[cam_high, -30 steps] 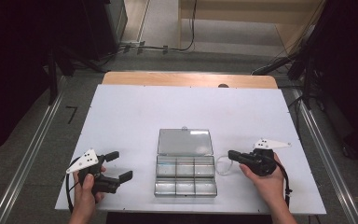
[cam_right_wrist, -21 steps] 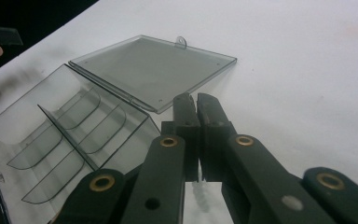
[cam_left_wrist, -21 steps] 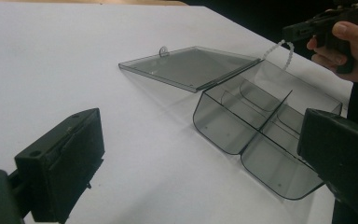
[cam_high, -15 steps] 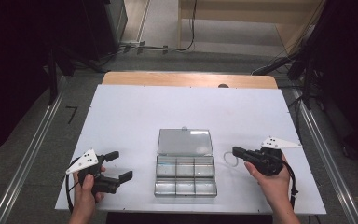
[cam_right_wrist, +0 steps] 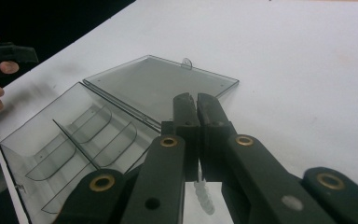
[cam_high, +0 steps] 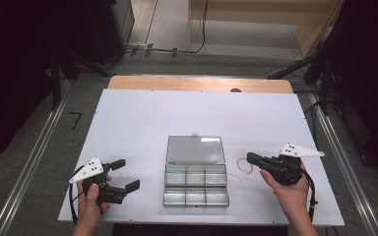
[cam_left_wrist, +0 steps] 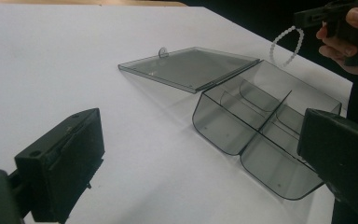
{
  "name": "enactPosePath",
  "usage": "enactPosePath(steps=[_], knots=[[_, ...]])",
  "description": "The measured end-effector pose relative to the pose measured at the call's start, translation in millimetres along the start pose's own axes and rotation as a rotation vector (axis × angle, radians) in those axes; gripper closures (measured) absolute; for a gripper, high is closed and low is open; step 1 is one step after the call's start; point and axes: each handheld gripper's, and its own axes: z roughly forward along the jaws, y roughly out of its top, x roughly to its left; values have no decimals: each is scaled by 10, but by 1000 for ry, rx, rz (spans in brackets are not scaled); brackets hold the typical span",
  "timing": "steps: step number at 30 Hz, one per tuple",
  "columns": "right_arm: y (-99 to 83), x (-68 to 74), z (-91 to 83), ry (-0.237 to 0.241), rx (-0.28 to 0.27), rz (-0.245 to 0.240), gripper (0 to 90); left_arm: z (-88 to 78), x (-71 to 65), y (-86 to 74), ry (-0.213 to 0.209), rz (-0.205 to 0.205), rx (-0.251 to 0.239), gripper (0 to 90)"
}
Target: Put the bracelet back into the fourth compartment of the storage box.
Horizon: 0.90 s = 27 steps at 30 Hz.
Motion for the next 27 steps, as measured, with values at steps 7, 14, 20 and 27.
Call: enactPosePath(steps=[7,14,20,27], knots=[[37,43,-38,5,-17,-8,857,1,-6,1,-3,6,3,3],[64,93,-56,7,-25,-21,856,2,-7,1,-3,7,1,3],[86,137,-66,8,-28,-29,856,4,-8,0,-5,8,0,3],[104,179,-76,16,-35,-34,857,4,-11,2,-6,10,-1,3]])
